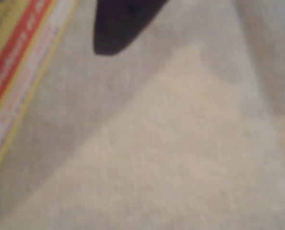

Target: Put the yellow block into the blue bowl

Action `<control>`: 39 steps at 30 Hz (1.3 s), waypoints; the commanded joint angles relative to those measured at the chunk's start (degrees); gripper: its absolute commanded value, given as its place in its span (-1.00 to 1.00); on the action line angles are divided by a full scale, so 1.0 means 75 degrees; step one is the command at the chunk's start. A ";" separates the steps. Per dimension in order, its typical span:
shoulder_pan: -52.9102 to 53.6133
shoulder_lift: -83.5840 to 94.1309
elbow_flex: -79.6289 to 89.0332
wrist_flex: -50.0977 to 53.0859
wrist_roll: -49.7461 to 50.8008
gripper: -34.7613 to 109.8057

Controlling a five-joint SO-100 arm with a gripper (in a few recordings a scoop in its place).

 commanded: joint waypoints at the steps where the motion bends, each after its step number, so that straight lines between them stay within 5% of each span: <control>1: 0.0105 0.0352 -0.0621 -0.0094 -0.0070 -0.24; 8: 0.0187 0.0352 -0.0633 -0.0398 0.0000 -0.54; 21: 0.0059 0.2297 -0.0621 0.0152 0.0000 -0.52; 39: -0.3258 0.3645 -0.0609 0.0188 -0.0047 -0.52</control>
